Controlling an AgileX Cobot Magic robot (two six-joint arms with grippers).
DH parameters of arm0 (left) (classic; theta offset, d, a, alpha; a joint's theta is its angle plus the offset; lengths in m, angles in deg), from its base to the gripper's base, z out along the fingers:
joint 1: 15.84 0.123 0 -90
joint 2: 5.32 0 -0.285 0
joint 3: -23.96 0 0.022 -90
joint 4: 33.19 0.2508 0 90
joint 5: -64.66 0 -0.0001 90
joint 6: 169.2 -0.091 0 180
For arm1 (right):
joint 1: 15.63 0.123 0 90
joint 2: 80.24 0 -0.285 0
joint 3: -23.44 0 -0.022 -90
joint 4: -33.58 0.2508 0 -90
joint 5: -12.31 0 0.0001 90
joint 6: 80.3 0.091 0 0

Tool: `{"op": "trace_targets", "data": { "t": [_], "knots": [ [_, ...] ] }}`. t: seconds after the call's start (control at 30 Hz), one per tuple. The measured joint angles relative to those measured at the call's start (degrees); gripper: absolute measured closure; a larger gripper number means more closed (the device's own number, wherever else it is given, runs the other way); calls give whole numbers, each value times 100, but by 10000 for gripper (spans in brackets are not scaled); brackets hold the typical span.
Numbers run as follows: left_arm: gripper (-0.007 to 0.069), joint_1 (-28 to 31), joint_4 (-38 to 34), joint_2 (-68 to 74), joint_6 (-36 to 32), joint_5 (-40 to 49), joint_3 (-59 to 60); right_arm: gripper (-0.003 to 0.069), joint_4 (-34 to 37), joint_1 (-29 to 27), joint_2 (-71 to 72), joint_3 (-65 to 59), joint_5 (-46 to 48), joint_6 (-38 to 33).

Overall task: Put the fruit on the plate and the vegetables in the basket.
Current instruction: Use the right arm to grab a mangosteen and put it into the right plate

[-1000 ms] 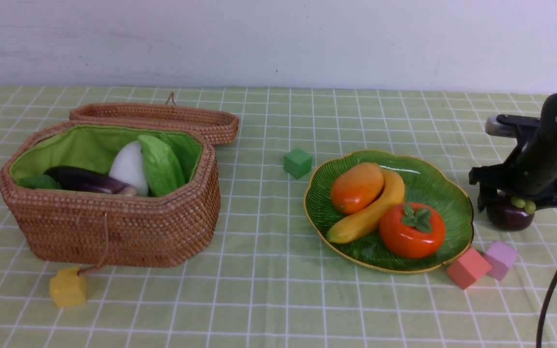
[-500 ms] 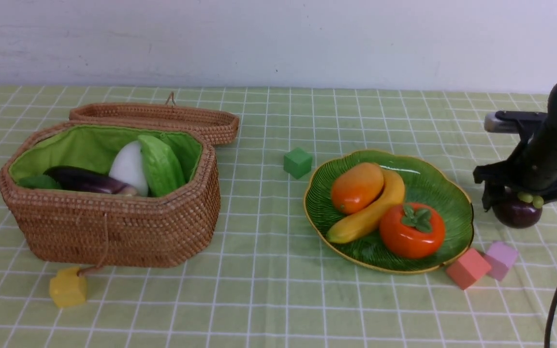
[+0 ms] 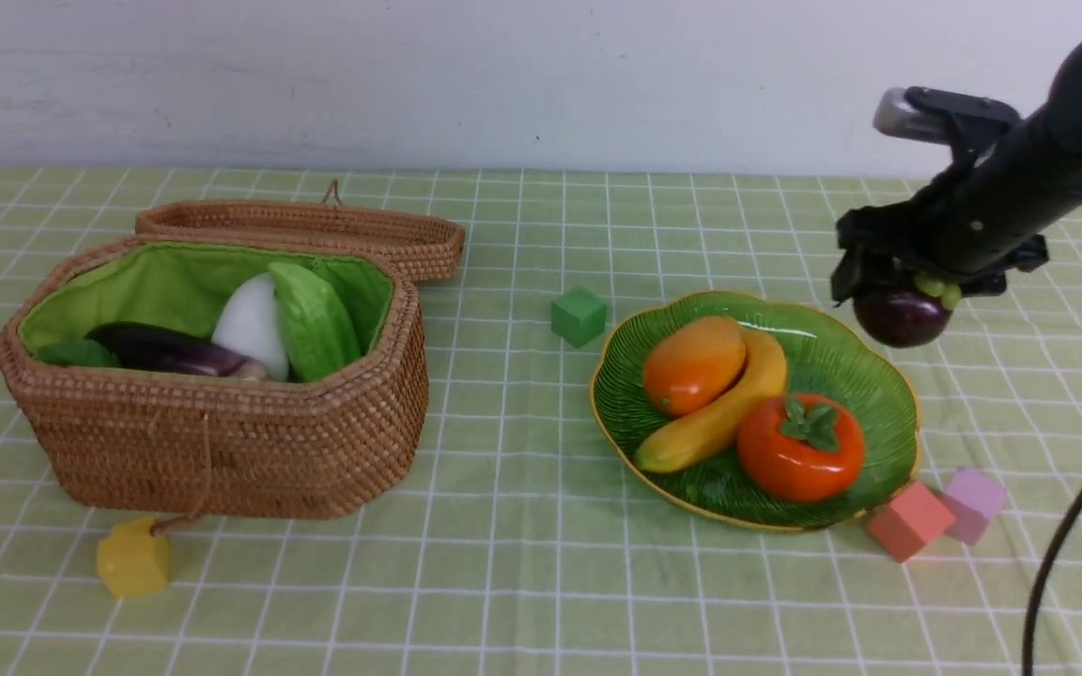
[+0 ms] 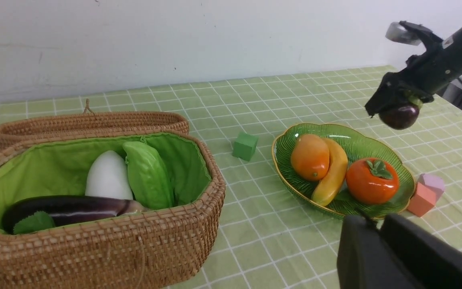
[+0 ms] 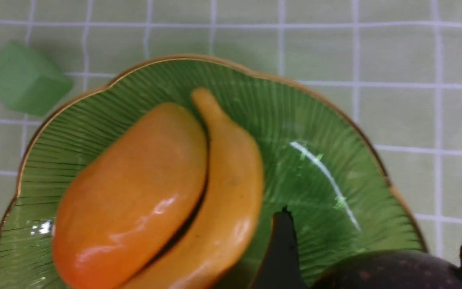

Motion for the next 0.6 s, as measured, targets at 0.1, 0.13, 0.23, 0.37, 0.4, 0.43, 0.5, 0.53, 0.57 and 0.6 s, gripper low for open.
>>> {"op": "trace_targets", "data": {
  "t": [0.1, 0.13, 0.23, 0.37, 0.4, 0.43, 0.5, 0.53, 0.57, 0.6],
  "knots": [
    [562, 0, 0, 0, 0, 0, 0, 123, 25, 203, -265, 0, -226, -14],
    [562, 0, 0, 0, 0, 0, 0, 123, 25, 213, -275, 0, -226, -14],
    [556, 0, 0, 0, 0, 0, 0, 22, -13, 336, -361, -5, -369, -14],
    [554, 0, 0, 0, -5, 0, 0, -16, -140, 343, -361, -5, -531, -14],
    [554, 0, 0, 0, -12, 0, 0, -10, -182, 343, -361, -5, -526, -14],
    [554, 0, 0, 0, -12, 0, 0, -9, -182, 343, -361, -5, -526, -14],
    [554, 0, 0, 0, -16, 0, 0, 16, -218, 343, -355, 34, -381, -14],
    [554, 0, 0, 0, -16, 0, 0, 33, -229, 343, -327, 64, -215, -14],
    [554, 0, 0, 0, -16, 0, 0, 50, -228, 343, -294, 102, -59, -14],
    [554, 0, 15, 0, -16, 0, 0, 78, -228, 343, -204, 151, 223, -14]
  ]
}}
